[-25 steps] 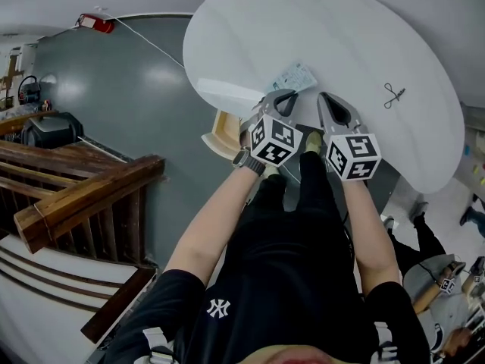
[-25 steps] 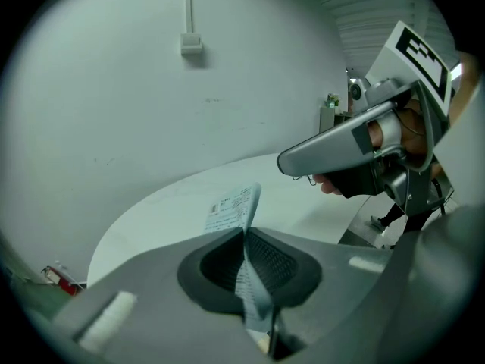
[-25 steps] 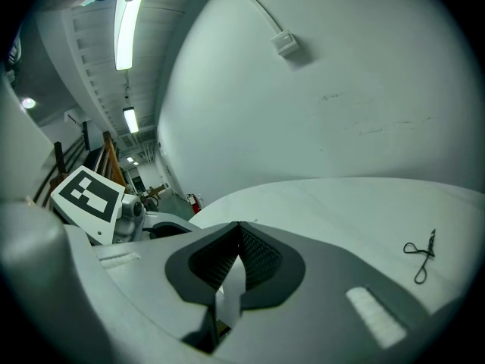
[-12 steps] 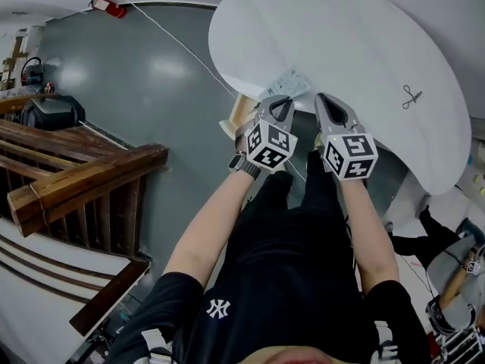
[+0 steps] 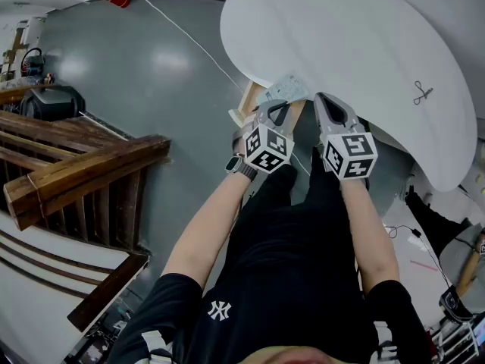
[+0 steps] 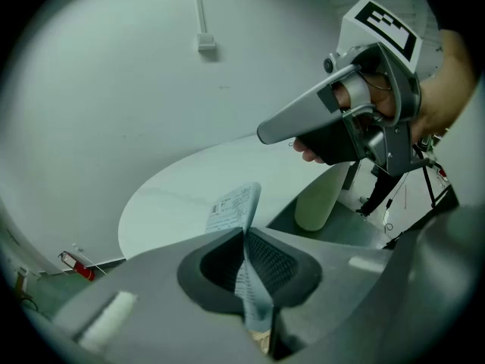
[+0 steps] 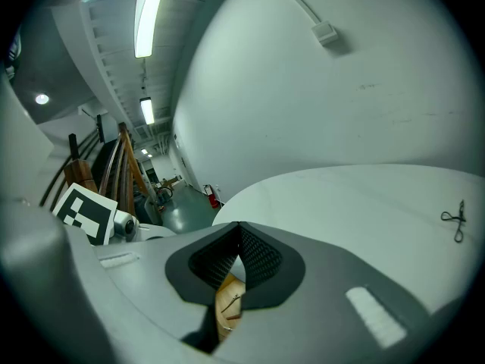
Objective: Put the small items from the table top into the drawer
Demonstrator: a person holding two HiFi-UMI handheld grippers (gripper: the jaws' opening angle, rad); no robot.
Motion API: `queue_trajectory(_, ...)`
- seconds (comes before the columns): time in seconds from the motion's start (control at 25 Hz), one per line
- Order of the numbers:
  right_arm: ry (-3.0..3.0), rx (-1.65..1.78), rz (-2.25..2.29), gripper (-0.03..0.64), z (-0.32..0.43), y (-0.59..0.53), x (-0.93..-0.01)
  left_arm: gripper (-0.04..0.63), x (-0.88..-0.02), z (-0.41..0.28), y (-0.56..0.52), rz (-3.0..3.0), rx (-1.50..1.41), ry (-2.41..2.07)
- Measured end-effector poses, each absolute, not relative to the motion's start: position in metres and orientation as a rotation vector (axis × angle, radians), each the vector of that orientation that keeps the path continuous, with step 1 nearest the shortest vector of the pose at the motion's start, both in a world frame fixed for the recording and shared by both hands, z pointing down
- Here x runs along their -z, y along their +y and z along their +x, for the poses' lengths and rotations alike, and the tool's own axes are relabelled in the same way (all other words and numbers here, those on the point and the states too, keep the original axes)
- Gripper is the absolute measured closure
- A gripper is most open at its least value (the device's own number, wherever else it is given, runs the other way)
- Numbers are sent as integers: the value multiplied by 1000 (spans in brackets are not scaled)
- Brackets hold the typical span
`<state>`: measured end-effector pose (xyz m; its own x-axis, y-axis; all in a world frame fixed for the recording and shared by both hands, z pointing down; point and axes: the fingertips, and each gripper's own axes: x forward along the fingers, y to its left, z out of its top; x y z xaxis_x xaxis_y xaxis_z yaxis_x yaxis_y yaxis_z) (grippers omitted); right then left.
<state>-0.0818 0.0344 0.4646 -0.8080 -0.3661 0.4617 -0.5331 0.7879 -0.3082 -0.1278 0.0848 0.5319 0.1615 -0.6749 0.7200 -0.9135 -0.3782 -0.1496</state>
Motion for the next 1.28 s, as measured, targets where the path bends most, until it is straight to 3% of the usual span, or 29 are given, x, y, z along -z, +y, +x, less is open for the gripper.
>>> queue_trajectory(1.28,-2526,-665,714,595,-82,60,-515,581,-634,-117,141,2124,-1218,-1245)
